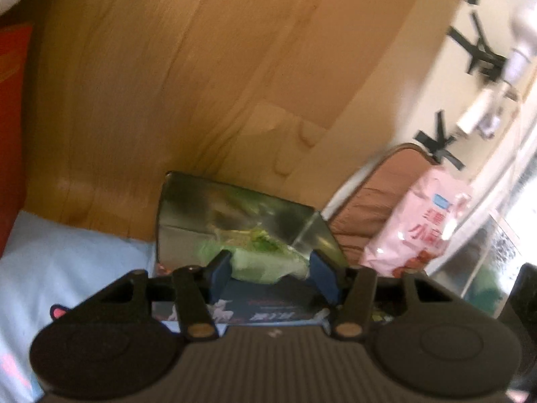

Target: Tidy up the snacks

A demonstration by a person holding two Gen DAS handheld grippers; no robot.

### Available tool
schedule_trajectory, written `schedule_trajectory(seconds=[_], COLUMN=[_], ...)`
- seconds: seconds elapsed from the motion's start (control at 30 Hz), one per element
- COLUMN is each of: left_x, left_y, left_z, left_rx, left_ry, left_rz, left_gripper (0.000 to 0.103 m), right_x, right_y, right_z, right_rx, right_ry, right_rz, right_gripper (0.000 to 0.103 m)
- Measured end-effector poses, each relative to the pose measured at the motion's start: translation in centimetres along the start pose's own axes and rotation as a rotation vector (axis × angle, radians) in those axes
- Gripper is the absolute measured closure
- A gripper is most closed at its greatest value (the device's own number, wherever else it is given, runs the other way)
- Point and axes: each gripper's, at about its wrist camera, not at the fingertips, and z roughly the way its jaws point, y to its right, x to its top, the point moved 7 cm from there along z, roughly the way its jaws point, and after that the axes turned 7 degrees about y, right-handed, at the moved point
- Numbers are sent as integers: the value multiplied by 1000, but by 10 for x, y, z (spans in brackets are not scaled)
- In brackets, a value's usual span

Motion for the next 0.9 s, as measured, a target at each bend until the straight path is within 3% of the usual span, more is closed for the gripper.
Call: schedule_trajectory(seconds=[0.13, 0.27, 0.47, 0.53, 0.67, 0.8, 0.9], left_x=[-11, -43, -107, -125, -147, -156, -158], left_y=[-4, -16, -28, -29, -26, -24, -27], left_z=[-23, -48, -71, -81, -96, -110, -121], left_rx=[-38, -64, -63, -68, -60, -39, -33], left_ry=[9, -33, -131, -148, -162, -152, -141], left_rz=[-16, -43, -110, -132, -138, -141, -158], left_gripper=[46, 46, 46, 46, 46, 46, 46], right_x=[3, -8, -65, -87, -121, -141, -135], right_y=[26, 66, 127, 136, 114, 73, 39], right_z=[-17, -66, -145, -162, -175, -157, -143], right_rx=[18, -54, -179, -185, -86, 71, 57], right_ry=[-3, 28, -4, -22, -61, -118, -110], right_rz=[133, 173, 373, 475, 595, 708, 608], right_gripper=[70, 69, 62, 61, 61, 59, 56])
